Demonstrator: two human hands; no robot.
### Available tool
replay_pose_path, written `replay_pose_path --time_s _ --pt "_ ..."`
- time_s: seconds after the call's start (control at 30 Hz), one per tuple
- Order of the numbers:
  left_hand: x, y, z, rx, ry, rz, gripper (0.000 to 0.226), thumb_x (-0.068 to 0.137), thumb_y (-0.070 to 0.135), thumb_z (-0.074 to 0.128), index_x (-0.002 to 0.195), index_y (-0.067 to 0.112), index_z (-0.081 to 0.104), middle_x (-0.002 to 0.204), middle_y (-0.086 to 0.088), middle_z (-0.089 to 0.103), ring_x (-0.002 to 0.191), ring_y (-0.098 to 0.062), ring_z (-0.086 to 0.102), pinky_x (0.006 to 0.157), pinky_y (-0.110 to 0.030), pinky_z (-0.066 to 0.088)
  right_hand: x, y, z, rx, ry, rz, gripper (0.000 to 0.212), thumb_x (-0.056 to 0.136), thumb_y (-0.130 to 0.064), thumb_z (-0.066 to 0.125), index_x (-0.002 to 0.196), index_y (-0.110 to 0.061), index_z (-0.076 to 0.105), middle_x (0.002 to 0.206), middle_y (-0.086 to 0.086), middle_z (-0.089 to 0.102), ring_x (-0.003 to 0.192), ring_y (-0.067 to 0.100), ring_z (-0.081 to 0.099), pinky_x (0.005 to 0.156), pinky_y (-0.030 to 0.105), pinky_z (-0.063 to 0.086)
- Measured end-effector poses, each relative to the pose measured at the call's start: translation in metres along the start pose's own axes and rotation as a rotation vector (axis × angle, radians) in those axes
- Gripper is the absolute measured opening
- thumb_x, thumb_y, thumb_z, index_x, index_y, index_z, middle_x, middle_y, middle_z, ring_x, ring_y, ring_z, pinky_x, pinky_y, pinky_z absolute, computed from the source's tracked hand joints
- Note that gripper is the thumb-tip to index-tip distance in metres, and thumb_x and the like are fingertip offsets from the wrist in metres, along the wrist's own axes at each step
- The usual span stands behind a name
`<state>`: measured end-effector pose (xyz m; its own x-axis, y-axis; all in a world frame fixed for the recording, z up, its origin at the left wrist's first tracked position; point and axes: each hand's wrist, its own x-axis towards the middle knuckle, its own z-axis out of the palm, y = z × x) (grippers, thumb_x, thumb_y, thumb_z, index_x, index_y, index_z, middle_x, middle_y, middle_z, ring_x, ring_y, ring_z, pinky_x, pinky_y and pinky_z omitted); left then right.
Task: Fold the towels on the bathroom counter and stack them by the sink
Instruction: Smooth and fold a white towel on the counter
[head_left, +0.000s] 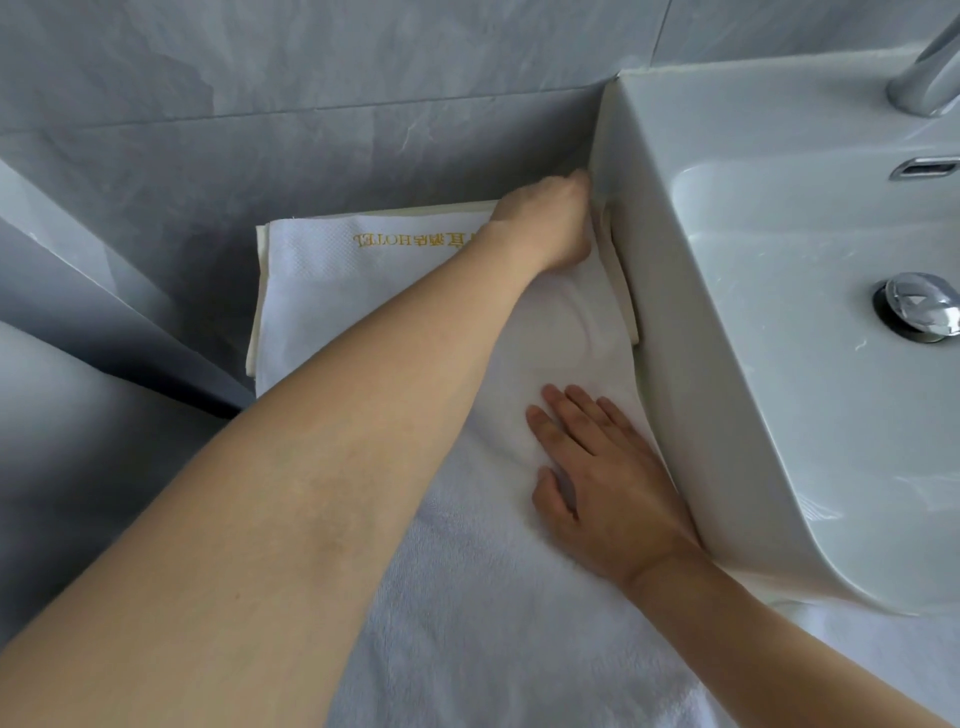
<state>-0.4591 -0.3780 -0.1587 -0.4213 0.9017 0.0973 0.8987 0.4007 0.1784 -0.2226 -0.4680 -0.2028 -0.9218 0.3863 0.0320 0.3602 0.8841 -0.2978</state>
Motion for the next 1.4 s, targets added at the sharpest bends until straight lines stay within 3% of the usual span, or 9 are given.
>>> replay_pose_path --time_s 0.37,0.57,0.67,0.77,0.97,1.13,1.27,1.4 --pt "-0.007 -0.006 -0.009 -0.103 0.105 0.089 0.018 0.092 0.005 0.042 0.109 0.009 0.047 0.099 -0.025 0.062 0.086 -0.047 0.058 0.062 -0.04 0.03 0.0 0.001 0.001 -0.013 -0.017 0.002 0.059 0.086 -0.032 0.038 0.139 -0.013 0.053 0.152 0.006 0.041 0.141 0.021 0.037 0.118 0.04 0.026" --pt "0.004 -0.008 -0.006 -0.176 -0.068 0.005 0.029 0.094 0.017 0.048 0.121 0.01 0.052 0.12 -0.019 0.06 0.108 -0.037 0.058 0.073 -0.032 0.038 -0.001 0.001 0.0 0.001 -0.003 -0.014 0.055 0.086 -0.032 0.04 0.137 -0.016 0.056 0.15 0.007 0.042 0.14 0.023 0.039 0.117 0.041 0.028" --pt "0.003 -0.007 -0.004 -0.107 -0.086 0.003 0.034 0.094 0.017 0.048 0.127 0.009 0.051 0.125 -0.022 0.059 0.113 -0.04 0.057 0.078 -0.035 0.041 -0.001 0.001 0.001 0.002 -0.001 -0.012 0.055 0.086 -0.031 0.041 0.137 -0.017 0.057 0.151 0.007 0.042 0.14 0.023 0.039 0.117 0.041 0.028" --pt "-0.004 -0.003 -0.003 0.052 0.012 0.057 0.026 0.095 0.011 0.046 0.12 0.006 0.048 0.115 -0.026 0.062 0.104 -0.047 0.06 0.068 -0.04 0.036 -0.001 0.001 0.0 0.003 0.001 -0.012 0.056 0.085 -0.031 0.039 0.136 -0.017 0.057 0.15 0.007 0.043 0.139 0.023 0.04 0.117 0.041 0.028" --pt "-0.015 0.003 0.002 0.172 0.117 0.091 0.024 0.097 0.005 0.041 0.12 0.005 0.046 0.109 -0.024 0.066 0.098 -0.048 0.062 0.065 -0.043 0.033 -0.001 0.001 0.001 0.011 0.012 -0.019 0.053 0.085 -0.029 0.046 0.135 -0.017 0.058 0.15 0.007 0.043 0.139 0.023 0.04 0.117 0.042 0.028" --pt "-0.018 0.006 -0.002 0.019 0.23 0.058 0.034 0.092 -0.002 0.036 0.125 0.004 0.043 0.098 -0.024 0.066 0.083 -0.046 0.06 0.062 -0.042 0.031 -0.001 0.002 0.004 0.032 0.073 -0.062 0.048 0.083 -0.023 0.056 0.129 -0.014 0.063 0.147 0.009 0.046 0.138 0.026 0.042 0.116 0.045 0.03" --pt "-0.012 0.013 -0.001 -0.149 0.265 -0.005 0.033 0.088 -0.003 0.034 0.118 0.007 0.043 0.09 -0.02 0.063 0.069 -0.037 0.045 0.06 -0.042 0.031 -0.001 0.005 0.005 0.021 0.08 -0.117 0.046 0.085 -0.023 0.052 0.129 -0.014 0.064 0.15 0.009 0.043 0.141 0.025 0.038 0.118 0.046 0.026" --pt "-0.011 0.017 0.004 -0.317 0.219 -0.038 0.027 0.088 -0.001 0.034 0.111 0.007 0.047 0.091 -0.017 0.064 0.081 -0.042 0.056 0.062 -0.039 0.036 0.0 0.005 0.006 0.027 0.052 -0.125 0.048 0.086 -0.026 0.046 0.13 -0.016 0.063 0.15 0.009 0.044 0.14 0.025 0.038 0.118 0.045 0.026"
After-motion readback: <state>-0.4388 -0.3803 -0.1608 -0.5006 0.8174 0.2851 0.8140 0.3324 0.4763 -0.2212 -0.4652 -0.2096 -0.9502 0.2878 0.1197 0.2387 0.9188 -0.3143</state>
